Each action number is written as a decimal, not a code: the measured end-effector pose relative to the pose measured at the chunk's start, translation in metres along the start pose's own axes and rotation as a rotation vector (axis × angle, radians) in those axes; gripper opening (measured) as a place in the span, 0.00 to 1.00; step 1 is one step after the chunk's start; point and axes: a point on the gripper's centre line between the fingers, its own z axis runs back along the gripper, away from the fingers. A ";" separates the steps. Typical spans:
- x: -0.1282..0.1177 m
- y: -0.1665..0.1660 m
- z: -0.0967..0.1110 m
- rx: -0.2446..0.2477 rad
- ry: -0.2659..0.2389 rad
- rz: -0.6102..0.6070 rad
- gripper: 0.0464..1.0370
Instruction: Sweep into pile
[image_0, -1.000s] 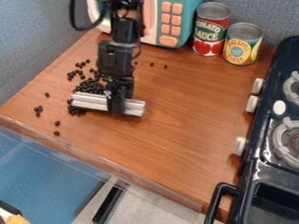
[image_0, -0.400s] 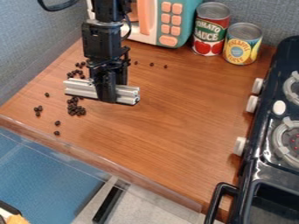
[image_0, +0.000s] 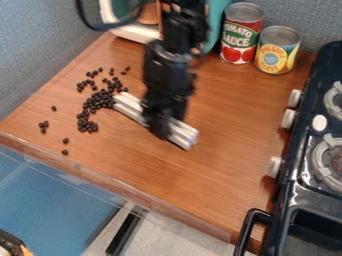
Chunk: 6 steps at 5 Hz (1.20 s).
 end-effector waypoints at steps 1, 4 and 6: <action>-0.021 -0.016 0.004 -0.082 -0.061 -0.122 0.34; -0.030 -0.025 -0.008 -0.186 -0.090 -0.288 0.34; -0.028 -0.026 -0.010 -0.221 -0.122 -0.348 0.34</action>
